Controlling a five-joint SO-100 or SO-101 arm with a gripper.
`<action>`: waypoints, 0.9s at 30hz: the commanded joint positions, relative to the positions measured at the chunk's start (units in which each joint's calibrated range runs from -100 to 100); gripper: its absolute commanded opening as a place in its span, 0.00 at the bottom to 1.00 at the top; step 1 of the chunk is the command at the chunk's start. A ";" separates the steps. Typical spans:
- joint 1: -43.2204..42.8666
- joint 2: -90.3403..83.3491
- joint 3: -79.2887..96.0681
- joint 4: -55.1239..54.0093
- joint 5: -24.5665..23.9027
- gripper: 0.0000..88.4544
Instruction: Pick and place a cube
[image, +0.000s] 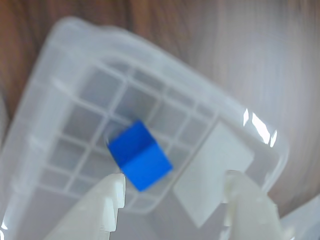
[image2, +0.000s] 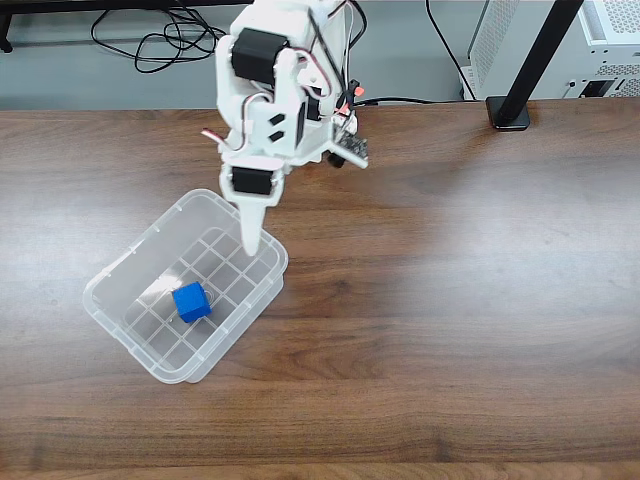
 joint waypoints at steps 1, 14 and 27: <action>-11.28 -21.82 14.77 2.40 -0.28 0.11; -20.97 -74.59 65.91 -11.76 -2.76 0.10; -21.04 -76.41 76.05 -19.53 -8.20 0.10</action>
